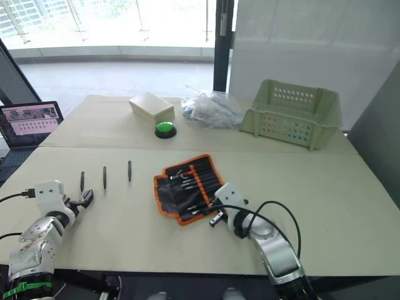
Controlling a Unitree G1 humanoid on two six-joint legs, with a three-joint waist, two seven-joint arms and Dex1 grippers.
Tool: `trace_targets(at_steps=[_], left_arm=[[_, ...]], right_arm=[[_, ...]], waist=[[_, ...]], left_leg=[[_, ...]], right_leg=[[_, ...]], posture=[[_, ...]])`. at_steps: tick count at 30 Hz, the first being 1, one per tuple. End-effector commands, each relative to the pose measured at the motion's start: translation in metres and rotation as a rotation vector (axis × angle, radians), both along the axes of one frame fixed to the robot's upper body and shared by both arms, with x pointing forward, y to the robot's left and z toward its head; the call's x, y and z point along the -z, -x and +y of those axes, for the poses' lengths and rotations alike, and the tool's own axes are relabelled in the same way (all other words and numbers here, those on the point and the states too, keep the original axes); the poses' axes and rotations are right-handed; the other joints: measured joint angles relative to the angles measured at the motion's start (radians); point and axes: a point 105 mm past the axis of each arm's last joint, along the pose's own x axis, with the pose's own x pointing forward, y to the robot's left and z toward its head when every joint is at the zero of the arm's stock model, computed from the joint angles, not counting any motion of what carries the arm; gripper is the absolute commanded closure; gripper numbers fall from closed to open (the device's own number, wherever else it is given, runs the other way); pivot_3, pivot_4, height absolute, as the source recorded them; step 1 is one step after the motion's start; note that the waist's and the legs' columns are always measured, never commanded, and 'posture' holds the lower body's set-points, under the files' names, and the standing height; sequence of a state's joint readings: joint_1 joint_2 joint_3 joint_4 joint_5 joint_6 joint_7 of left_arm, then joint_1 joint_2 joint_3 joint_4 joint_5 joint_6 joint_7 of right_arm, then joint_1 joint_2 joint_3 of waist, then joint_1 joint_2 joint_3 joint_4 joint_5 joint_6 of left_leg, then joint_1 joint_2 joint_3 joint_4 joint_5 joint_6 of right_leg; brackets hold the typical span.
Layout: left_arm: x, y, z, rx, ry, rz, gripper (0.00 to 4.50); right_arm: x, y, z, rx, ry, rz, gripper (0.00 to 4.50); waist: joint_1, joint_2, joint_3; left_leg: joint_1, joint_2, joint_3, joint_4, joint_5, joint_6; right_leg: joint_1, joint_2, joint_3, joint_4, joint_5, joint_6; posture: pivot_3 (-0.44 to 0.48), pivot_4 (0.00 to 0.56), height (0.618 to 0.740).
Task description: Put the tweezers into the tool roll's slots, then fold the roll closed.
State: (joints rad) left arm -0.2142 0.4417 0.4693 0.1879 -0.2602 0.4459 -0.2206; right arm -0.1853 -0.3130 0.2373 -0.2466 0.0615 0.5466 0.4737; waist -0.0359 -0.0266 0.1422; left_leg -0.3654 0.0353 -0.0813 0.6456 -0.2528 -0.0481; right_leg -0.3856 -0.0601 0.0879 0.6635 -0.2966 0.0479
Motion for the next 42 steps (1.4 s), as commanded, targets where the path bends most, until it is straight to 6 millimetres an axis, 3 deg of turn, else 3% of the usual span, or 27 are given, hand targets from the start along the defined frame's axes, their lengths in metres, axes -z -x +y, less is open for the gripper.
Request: trace_targets(at_steps=[1, 10, 17, 20, 22, 24, 26, 29, 33, 36, 42], left_arm=[[0.015, -0.008, -0.019, 0.069, 0.041, 0.044, 1.58], [0.018, -0.009, -0.025, 0.085, 0.04, 0.042, 4.47], [-0.009, -0.009, -0.01, 0.053, -0.028, -0.05, 4.47], [-0.036, -0.01, -0.006, 0.06, -0.091, -0.138, 4.47], [-0.064, -0.012, -0.011, 0.104, -0.137, -0.226, 4.47], [-0.086, -0.013, -0.024, 0.177, -0.173, -0.293, 4.47], [-0.106, -0.012, -0.057, 0.356, -0.189, -0.343, 4.47], [-0.122, -0.009, -0.097, 0.571, -0.178, -0.364, 4.47], [-0.11, 0.001, -0.171, 1.005, -0.185, -0.181, 4.47], [-0.096, 0.004, -0.196, 1.174, -0.233, -0.063, 4.47], [-0.069, -0.002, -0.216, 1.354, -0.386, 0.101, 4.47]], right_arm=[[0.021, 0.004, -0.008, 0.031, 0.04, 0.085, 4.5], [0.021, 0.004, -0.008, 0.036, 0.036, 0.085, 4.5], [0.023, 0.006, -0.008, 0.036, 0.037, 0.092, 4.5], [0.024, 0.007, -0.009, 0.038, 0.038, 0.097, 4.5], [0.026, 0.009, -0.01, 0.04, 0.039, 0.103, 4.5], [0.027, 0.01, -0.01, 0.041, 0.04, 0.107, 4.5], [0.028, 0.011, -0.01, 0.042, 0.039, 0.111, 4.5], [0.028, 0.013, -0.009, 0.042, 0.037, 0.115, 4.5], [0.03, 0.014, -0.009, 0.046, 0.035, 0.12, 4.5], [0.03, 0.015, -0.009, 0.053, 0.031, 0.124, 4.5], [0.03, 0.017, -0.011, 0.081, 0.023, 0.119, 4.5]], waist=[[0.004, 0.0, 0.0], [0.02, 0.0, 0.0], [0.021, 0.0, 0.0], [0.018, -0.003, 0.001], [0.017, -0.008, 0.004], [0.016, -0.012, 0.005], [0.017, -0.012, 0.005], [0.018, -0.011, 0.005], [0.017, -0.011, 0.006], [0.011, -0.01, 0.006], [-0.006, -0.008, 0.008]], left_leg=[[0.0, 0.0, 0.0, 0.0, 0.0, 0.0], [-0.001, -0.001, 0.0, 0.0, 0.0, -0.001], [-0.002, -0.001, 0.0, 0.0, 0.0, -0.001], [-0.002, -0.001, 0.0, 0.0, 0.0, -0.001], [-0.003, 0.0, 0.0, 0.0, 0.0, -0.001], [-0.004, 0.0, -0.001, -0.001, 0.0, -0.001], [-0.005, 0.001, -0.001, -0.002, 0.0, -0.001], [-0.005, 0.0, -0.001, -0.002, 0.0, -0.001], [-0.005, 0.001, -0.001, -0.002, 0.0, -0.001], [-0.005, 0.0, 0.0, -0.002, 0.0, -0.001], [-0.005, 0.0, -0.001, -0.003, 0.0, -0.001]], right_leg=[[0.0, 0.0, 0.0, 0.0, 0.0, 0.0], [0.0, -0.001, 0.0, -0.001, 0.0, 0.0], [0.0, -0.001, 0.0, -0.002, 0.0, 0.0], [-0.001, -0.001, 0.0, -0.002, 0.0, 0.0], [-0.002, -0.001, -0.001, -0.002, 0.0, 0.0], [-0.003, 0.0, -0.001, -0.002, 0.0, 0.0], [-0.003, -0.001, -0.002, -0.003, 0.0, 0.0], [-0.002, -0.001, -0.002, -0.007, 0.0, 0.0], [-0.002, 0.0, -0.002, -0.006, 0.0, 0.0], [-0.002, 0.0, -0.001, -0.007, 0.0, 0.0], [-0.002, 0.0, -0.001, -0.006, 0.0, 0.0]], posture=[[0.0, 0.15, 0.713], [0.0, 0.15, 0.713], [0.0, 0.15, 0.713], [0.0, 0.15, 0.713], [0.0, 0.15, 0.713], [0.0, 0.15, 0.713], [0.0, 0.15, 0.713], [0.0, 0.15, 0.713], [0.0, 0.15, 0.713], [0.0, 0.15, 0.713], [0.0, 0.15, 0.713]])
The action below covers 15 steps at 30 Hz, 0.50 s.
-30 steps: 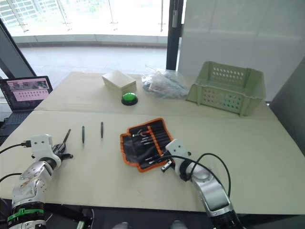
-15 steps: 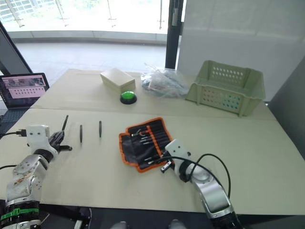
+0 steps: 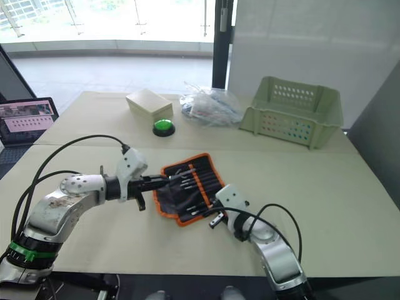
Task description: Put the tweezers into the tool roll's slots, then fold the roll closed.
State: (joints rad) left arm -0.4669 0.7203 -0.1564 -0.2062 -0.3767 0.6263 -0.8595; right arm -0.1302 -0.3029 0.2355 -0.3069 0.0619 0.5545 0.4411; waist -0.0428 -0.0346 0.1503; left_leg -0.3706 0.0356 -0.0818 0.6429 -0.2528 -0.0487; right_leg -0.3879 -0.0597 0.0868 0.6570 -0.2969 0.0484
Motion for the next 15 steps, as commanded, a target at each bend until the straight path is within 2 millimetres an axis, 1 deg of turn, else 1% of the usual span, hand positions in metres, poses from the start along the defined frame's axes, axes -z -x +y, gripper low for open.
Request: trace_targets(at_steps=[1, 10, 13, 15], left_arm=[[0.009, -0.006, -0.004, 0.08, -0.131, -0.001, 4.47], [0.007, -0.017, -0.014, 0.146, -0.234, 0.005, 4.47], [0.007, -0.016, -0.015, 0.164, -0.249, 0.008, 4.47], [0.012, -0.018, -0.012, 0.154, -0.283, 0.008, 4.47]], right_arm=[[0.03, 0.008, -0.01, 0.058, 0.037, 0.123, 4.5], [0.03, 0.01, -0.008, 0.083, 0.022, 0.12, 4.5], [0.03, 0.01, -0.007, 0.088, 0.019, 0.119, 4.5], [0.03, 0.01, -0.008, 0.093, 0.018, 0.117, 4.5]], waist=[[0.001, 0.0, 0.0], [0.0, 0.0, 0.0], [-0.001, 0.0, 0.0], [-0.001, 0.0, 0.0]], left_leg=[[0.0, 0.0, 0.0, 0.0, 0.0, 0.0], [-0.001, 0.0, 0.0, 0.0, 0.0, 0.0], [-0.001, 0.0, 0.0, 0.0, 0.0, 0.0], [-0.001, 0.0, 0.0, 0.0, 0.0, 0.0]], right_leg=[[0.0, 0.0, 0.0, 0.0, 0.0, 0.0], [0.0, 0.0, 0.0, 0.0, 0.0, 0.001], [0.0, 0.0, 0.0, 0.0, 0.0, 0.001], [0.0, 0.0, 0.0, 0.0, 0.0, 0.001]], posture=[[0.0, 0.15, 0.713], [0.0, 0.15, 0.713], [0.0, 0.15, 0.713], [0.0, 0.15, 0.713]])
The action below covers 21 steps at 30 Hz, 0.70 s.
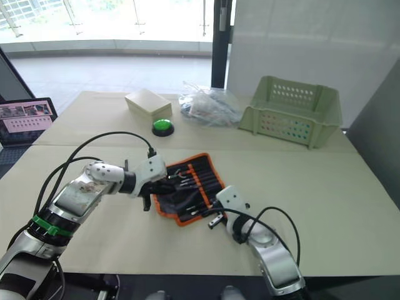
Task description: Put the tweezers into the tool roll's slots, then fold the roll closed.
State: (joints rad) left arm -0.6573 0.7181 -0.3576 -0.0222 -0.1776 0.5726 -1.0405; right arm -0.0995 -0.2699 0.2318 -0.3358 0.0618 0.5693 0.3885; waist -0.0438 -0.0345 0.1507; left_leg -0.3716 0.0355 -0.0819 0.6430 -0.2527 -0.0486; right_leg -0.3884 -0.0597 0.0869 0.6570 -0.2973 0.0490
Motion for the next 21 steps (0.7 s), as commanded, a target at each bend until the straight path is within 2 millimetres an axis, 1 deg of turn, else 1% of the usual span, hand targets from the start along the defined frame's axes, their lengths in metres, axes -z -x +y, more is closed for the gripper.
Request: trace_targets(at_steps=[1, 14, 21], left_arm=[[-0.002, -0.002, 0.001, 0.019, -0.043, -0.036, 4.47], [0.008, 0.001, 0.004, 0.015, -0.058, -0.017, 4.47], [0.007, 0.002, 0.007, 0.013, -0.067, -0.013, 4.47]], right_arm=[[0.029, 0.007, -0.009, 0.04, 0.043, 0.116, 4.5], [0.029, 0.008, -0.009, 0.043, 0.045, 0.116, 4.5], [0.029, 0.008, -0.01, 0.046, 0.043, 0.117, 4.5]], waist=[[0.001, 0.0, 0.0], [0.001, 0.0, 0.0], [0.001, 0.0, 0.0]], left_leg=[[0.0, 0.0, 0.0, 0.0, 0.0, 0.0], [0.0, 0.0, 0.0, 0.0, 0.0, 0.0], [0.0, 0.0, 0.0, 0.0, 0.0, 0.0]], right_leg=[[0.0, 0.0, 0.0, 0.0, 0.0, 0.0], [0.0, 0.0, 0.0, 0.0, 0.0, 0.0], [0.0, 0.0, 0.0, 0.001, 0.0, 0.0]], posture=[[0.0, 0.15, 0.713], [0.0, 0.15, 0.713], [0.0, 0.15, 0.713]])
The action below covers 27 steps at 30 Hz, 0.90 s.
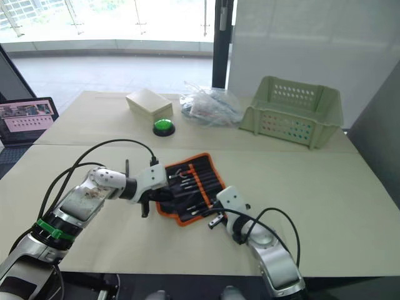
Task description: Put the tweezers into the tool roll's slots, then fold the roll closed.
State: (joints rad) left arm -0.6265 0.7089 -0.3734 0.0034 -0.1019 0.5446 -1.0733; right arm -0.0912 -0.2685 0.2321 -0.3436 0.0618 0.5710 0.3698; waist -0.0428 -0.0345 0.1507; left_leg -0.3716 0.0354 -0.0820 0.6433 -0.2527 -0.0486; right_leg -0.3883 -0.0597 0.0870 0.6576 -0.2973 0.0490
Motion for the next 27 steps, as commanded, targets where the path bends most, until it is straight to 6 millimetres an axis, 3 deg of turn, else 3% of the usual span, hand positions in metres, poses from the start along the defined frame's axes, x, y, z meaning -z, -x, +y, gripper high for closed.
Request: trace_targets(at_steps=[1, 12, 27], left_arm=[[-0.011, -0.002, 0.002, 0.005, -0.007, -0.039, 4.47], [-0.009, -0.004, 0.007, -0.013, -0.038, -0.036, 4.47], [-0.012, -0.013, -0.009, 0.034, -0.07, -0.039, 4.47]], right_arm=[[0.029, 0.008, -0.008, 0.028, 0.041, 0.12, 4.5], [0.029, 0.009, -0.006, 0.027, 0.036, 0.122, 4.5], [0.028, 0.008, -0.003, 0.025, 0.027, 0.12, 4.5]], waist=[[0.0, 0.0, 0.0], [0.0, 0.0, 0.0], [0.0, 0.0, 0.0]], left_leg=[[0.0, 0.0, 0.0, 0.0, 0.0, 0.0], [0.0, 0.0, 0.0, 0.0, 0.0, 0.0], [0.0, 0.0, 0.0, 0.001, 0.0, 0.0]], right_leg=[[0.0, 0.0, 0.0, 0.0, 0.0, 0.0], [0.0, 0.0, 0.0, 0.0, 0.0, 0.0], [0.0, 0.0, 0.0, 0.002, 0.0, 0.0]], posture=[[0.0, 0.15, 0.713], [0.0, 0.15, 0.713], [0.0, 0.15, 0.713]])
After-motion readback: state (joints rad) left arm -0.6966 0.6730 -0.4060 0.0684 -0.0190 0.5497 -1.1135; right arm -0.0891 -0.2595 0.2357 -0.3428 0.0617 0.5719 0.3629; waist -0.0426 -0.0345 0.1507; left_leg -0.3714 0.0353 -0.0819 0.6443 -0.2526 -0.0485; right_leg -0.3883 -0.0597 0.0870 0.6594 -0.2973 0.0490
